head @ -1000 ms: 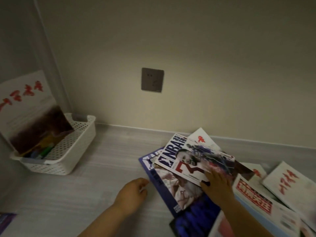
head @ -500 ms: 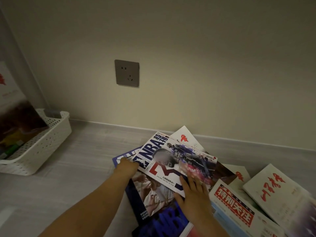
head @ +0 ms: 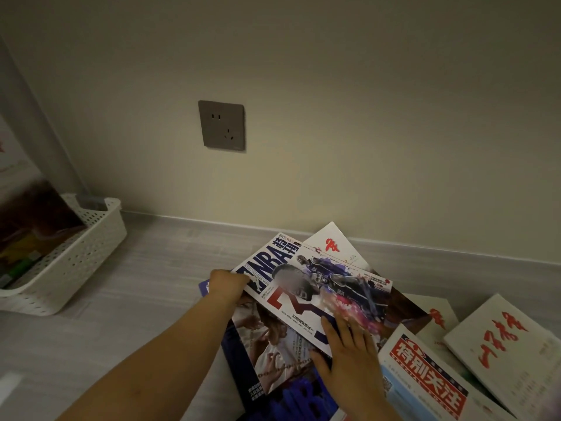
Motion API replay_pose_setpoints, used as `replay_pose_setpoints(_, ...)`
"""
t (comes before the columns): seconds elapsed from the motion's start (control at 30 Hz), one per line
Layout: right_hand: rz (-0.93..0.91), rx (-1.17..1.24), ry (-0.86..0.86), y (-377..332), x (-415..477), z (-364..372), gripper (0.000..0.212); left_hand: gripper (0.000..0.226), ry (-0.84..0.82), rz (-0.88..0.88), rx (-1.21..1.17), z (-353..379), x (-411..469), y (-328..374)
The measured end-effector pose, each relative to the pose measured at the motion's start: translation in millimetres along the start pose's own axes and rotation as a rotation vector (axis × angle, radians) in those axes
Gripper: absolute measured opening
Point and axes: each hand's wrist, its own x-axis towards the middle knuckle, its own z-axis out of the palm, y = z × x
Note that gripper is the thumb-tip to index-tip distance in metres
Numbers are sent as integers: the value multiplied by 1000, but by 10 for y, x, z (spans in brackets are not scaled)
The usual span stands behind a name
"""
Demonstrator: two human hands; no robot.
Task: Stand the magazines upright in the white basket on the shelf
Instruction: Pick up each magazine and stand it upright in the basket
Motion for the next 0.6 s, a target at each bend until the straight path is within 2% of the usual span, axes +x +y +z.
replay_pose_setpoints(0.1,4,22,-3,-18,-21,-41,68,33,-36,23,-13,-10,-68,59)
replay_pose_setpoints(0.2,-5,126,-18,-11,-30,-130,65,27,-81,142,61,-85,-163,152)
replay_pose_setpoints(0.3,-14,339,20,-40,1,-273,54,19,-177,290,119,-234,-330,317)
replay_pose_setpoints(0.43,60,658,165,-151,162,-599,49,19,-218,514,128,-551,-568,566)
replay_pose_setpoints(0.6,59,984,193,-408,434,-1061,68,30,-293,767,106,-1128,-830,755)
